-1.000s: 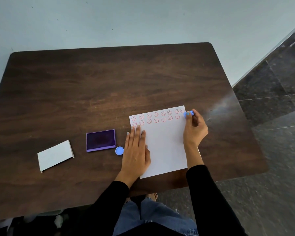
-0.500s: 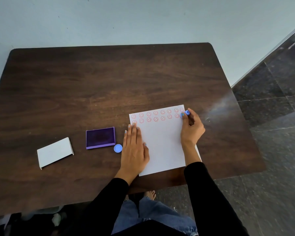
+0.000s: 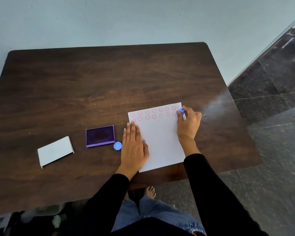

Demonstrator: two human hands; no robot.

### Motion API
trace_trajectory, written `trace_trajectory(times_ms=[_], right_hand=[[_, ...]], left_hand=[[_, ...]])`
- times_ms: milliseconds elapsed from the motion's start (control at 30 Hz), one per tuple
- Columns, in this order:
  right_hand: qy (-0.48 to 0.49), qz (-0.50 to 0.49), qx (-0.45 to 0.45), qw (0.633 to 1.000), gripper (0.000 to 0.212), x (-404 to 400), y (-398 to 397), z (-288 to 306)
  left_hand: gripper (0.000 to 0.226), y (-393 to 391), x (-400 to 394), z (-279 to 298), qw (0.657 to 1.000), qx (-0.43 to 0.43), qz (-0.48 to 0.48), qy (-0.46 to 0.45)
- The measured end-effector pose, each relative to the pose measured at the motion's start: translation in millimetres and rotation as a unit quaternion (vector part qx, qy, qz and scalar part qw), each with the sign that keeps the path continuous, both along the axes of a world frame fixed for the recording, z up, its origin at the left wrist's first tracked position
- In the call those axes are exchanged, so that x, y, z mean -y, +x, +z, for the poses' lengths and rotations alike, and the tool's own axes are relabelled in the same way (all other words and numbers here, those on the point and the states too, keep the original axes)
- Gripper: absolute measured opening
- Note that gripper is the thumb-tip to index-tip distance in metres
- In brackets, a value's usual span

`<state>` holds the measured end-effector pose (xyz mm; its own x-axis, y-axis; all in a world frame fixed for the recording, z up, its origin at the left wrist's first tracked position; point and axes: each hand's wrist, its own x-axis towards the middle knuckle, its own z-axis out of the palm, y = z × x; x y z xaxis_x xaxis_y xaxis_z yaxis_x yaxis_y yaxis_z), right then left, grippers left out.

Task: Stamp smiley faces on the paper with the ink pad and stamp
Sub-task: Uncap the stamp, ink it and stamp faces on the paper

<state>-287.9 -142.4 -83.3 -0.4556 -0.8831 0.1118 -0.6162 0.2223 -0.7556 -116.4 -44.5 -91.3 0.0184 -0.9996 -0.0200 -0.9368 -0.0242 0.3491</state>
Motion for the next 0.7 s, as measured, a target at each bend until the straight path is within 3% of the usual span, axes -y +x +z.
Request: trace_trajectory(times_ms=[167,300,433,567,700], right_hand=[[0.028,-0.064,0.026,0.997,0.028,4.3,2.1,3.1],[0.025,-0.041,-0.056,0.997,0.026,3.1,2.1,4.4],[0.034,-0.076,0.027,0.996,0.026,5.5,3.0,6.0],[0.05,-0.051,-0.029,0.997,0.029,5.5,1.7,6.4],[0.042,-0.065,0.017,0.997,0.027,6.6,0.9,7.0]], left_hand=[[0.059,0.2,-0.6,-1.1,1.0,0.008,-0.001,0.003],[0.061,0.3,0.5,-4.5,1.0,0.015,-0.001,0.013],[0.061,0.9,-0.2,-5.0,1.0,0.012,0.0,0.016],[0.06,1.4,0.4,-4.8,1.0,0.007,-0.002,0.009],[0.06,1.4,0.5,-4.5,1.0,0.01,-0.004,0.01]])
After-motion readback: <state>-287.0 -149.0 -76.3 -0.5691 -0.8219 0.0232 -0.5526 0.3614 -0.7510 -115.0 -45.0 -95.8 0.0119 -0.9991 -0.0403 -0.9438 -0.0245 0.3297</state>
